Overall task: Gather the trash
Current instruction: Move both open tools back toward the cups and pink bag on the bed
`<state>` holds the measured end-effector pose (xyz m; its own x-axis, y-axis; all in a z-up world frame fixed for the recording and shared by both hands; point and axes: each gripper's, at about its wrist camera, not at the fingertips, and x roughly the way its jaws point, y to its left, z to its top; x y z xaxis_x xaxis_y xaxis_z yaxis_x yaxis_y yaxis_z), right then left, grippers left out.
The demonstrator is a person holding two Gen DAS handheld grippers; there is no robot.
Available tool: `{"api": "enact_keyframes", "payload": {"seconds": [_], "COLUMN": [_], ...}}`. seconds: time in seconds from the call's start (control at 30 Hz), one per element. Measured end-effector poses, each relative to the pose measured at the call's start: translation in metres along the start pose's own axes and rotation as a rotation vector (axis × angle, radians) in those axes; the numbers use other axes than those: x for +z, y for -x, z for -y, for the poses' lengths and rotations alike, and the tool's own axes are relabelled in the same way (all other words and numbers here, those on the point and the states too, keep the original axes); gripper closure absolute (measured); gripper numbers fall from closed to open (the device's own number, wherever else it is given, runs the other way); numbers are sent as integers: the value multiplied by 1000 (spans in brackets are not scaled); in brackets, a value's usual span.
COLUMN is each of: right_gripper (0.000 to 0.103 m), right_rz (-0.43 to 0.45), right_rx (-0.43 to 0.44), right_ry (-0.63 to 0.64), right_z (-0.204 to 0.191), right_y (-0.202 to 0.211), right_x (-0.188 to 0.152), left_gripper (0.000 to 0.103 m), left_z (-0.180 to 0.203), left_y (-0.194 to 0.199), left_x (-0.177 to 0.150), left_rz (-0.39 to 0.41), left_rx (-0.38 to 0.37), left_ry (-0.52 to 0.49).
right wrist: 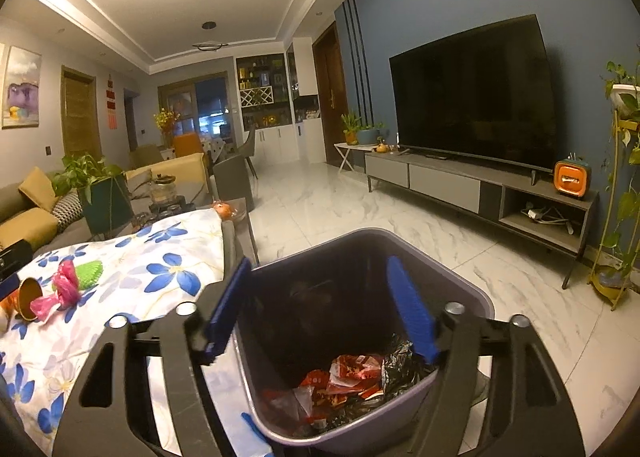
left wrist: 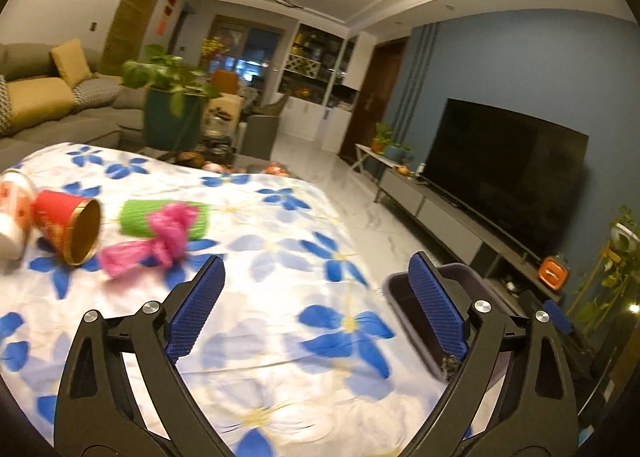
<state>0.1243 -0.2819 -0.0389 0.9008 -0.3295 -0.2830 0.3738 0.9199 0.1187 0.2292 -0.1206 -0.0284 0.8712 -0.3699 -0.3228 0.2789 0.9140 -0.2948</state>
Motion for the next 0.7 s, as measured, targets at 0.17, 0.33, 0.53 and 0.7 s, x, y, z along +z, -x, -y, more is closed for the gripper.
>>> {"api": "enact_keyframes", "payload": {"seconds": [0.17, 0.33, 0.53, 0.7], "right_gripper": [17, 15, 15, 15], "right_rz": [15, 26, 29, 28], "right_rx": [4, 40, 105, 170], "right_ry": [19, 42, 55, 69], "right_z": [-13, -34, -65, -95], "right_y": [13, 23, 32, 36], "right_x": [-3, -7, -12, -15], "left_gripper": [7, 6, 6, 6], "left_z": [-25, -56, -89, -115], "left_y": [20, 44, 70, 87], "left_x": [0, 4, 7, 7], "left_rz": [13, 42, 70, 80], "left_rx": [91, 171, 252, 300], "left_ry": [7, 23, 25, 41]}}
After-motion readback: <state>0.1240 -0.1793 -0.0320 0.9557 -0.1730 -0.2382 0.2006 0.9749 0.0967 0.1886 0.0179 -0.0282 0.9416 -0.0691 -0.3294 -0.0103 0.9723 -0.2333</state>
